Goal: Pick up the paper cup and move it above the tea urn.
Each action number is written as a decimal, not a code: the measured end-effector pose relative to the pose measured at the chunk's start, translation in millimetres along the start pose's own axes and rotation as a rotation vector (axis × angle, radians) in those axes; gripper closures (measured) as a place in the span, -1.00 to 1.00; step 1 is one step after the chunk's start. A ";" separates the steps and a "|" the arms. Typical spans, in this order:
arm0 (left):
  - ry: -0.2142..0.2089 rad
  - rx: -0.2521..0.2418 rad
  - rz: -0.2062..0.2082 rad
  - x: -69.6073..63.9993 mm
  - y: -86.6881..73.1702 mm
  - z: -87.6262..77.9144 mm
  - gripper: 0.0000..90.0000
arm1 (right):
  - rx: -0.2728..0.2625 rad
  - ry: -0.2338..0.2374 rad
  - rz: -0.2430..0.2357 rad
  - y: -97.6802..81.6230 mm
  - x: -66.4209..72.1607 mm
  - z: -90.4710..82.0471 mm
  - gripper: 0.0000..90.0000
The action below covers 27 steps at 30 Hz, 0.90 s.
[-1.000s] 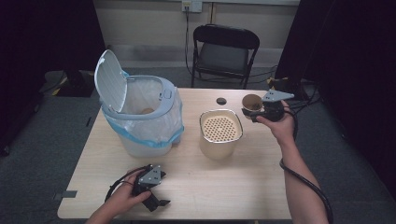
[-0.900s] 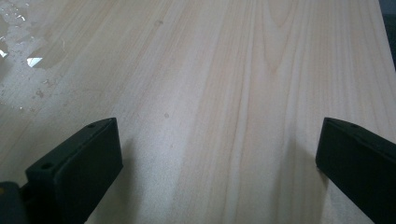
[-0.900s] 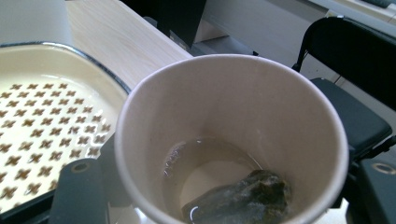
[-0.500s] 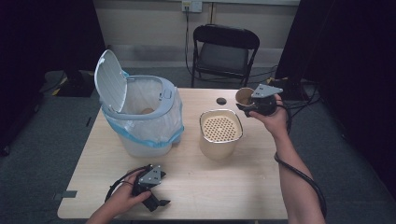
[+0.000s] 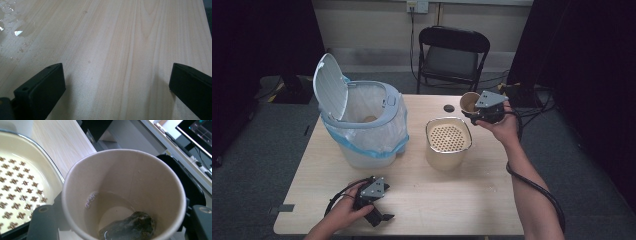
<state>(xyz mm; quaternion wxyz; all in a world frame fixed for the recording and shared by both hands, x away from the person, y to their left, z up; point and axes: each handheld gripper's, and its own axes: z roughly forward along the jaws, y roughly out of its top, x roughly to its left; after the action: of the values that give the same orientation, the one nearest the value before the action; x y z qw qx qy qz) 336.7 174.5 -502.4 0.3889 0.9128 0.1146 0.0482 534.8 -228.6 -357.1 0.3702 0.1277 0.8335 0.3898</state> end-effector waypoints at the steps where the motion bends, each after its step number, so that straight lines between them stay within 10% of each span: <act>1: -0.001 -0.001 0.000 0.0 0.0 0.1 -1.00 | 0.001 -0.002 -0.013 2.1 0.6 -0.2 -0.37; 13: 0.000 -0.002 0.001 0.1 -0.1 0.1 -1.00 | 0.034 -0.106 -0.283 27.0 16.2 -4.9 -0.36; 19: 0.000 -0.002 0.001 0.1 -0.1 0.2 -1.00 | 0.225 -0.249 -0.778 44.0 51.7 -0.6 -0.36; 21: 0.000 -0.002 0.001 0.1 -0.1 0.1 -1.00 | 0.226 -0.252 -0.843 45.5 55.8 -0.1 -0.36; 25: -0.008 0.004 0.002 0.4 0.1 -0.6 -1.00 | 0.275 -0.399 -1.183 48.0 71.9 0.1 -0.35; 27: -0.008 0.004 0.002 0.4 0.1 -0.6 -1.00 | 0.271 -0.427 -1.269 49.3 76.1 -1.9 -0.35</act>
<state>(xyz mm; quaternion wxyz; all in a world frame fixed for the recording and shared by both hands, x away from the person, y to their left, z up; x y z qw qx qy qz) 337.0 175.0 -501.9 0.3874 0.9140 0.1123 0.0444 477.0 -158.8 -358.9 0.6641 -0.2665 0.6971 -0.0444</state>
